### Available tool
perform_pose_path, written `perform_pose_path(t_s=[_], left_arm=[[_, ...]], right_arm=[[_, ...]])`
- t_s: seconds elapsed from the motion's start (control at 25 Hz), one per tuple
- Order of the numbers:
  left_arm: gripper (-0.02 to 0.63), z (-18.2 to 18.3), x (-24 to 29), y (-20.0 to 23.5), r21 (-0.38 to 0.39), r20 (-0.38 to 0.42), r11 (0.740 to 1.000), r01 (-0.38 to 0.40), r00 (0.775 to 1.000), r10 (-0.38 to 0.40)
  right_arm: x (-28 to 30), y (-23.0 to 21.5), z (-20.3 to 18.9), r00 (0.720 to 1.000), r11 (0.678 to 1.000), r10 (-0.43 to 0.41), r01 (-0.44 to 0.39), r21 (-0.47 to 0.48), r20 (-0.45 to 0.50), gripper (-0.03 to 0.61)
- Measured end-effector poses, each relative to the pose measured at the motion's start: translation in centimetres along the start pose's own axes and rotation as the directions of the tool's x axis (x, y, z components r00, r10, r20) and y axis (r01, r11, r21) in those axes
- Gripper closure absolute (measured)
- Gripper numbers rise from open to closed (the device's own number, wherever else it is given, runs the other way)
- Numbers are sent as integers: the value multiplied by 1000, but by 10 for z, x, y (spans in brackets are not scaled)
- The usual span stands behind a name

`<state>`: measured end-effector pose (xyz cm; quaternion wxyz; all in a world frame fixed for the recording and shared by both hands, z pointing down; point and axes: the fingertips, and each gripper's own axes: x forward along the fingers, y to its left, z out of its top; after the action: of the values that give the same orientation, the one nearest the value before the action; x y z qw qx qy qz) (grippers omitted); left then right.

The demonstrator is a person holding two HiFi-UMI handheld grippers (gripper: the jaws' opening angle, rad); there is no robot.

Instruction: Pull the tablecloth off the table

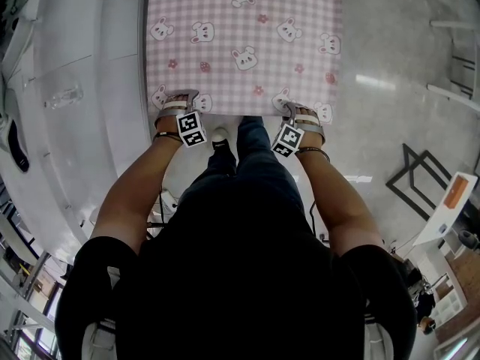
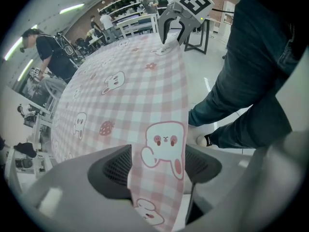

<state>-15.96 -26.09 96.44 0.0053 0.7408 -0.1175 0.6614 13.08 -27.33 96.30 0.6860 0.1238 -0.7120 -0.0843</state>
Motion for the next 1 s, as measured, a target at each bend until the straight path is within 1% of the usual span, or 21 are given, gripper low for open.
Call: perform_pose_path(t_s=[0.08, 0.16, 0.2, 0.28, 0.4, 0.72, 0.92, 1.0], left_arm=[[296, 1, -4, 5, -10, 7, 1000, 3, 1000, -3], [321, 2, -9, 8, -18, 14, 1000, 5, 1000, -5], [344, 2, -10, 8, -19, 17, 1000, 7, 1000, -7], [400, 2, -14, 8, -17, 21, 1000, 15, 1000, -15], [471, 4, -18, 10, -16, 28, 1000, 25, 999, -24], [601, 3, -34, 17, -16, 41, 1000, 26, 999, -26], [609, 1, -46, 23, -13, 54, 1000, 15, 998, -14], [610, 3, -51, 24, -15, 53, 1000, 15, 998, -14]], right_arm=[[-2, -4, 1, 1000, 1000, -4, 4, 2, -3, 419], [-5, -7, 4, 1000, 1000, -11, 11, 1, -3, 474], [-7, -9, 5, 1000, 1000, -15, 15, 0, -3, 505], [-9, -11, 7, 1000, 1000, -19, 19, 3, -5, 542], [-12, -17, 8, 1000, 1000, -22, 22, 18, -13, 549], [-27, -36, 12, 999, 998, -47, 48, 42, -28, 551], [-37, -44, 15, 998, 996, -59, 61, 64, -31, 551], [-41, -45, 14, 999, 996, -44, 47, 80, -31, 551]])
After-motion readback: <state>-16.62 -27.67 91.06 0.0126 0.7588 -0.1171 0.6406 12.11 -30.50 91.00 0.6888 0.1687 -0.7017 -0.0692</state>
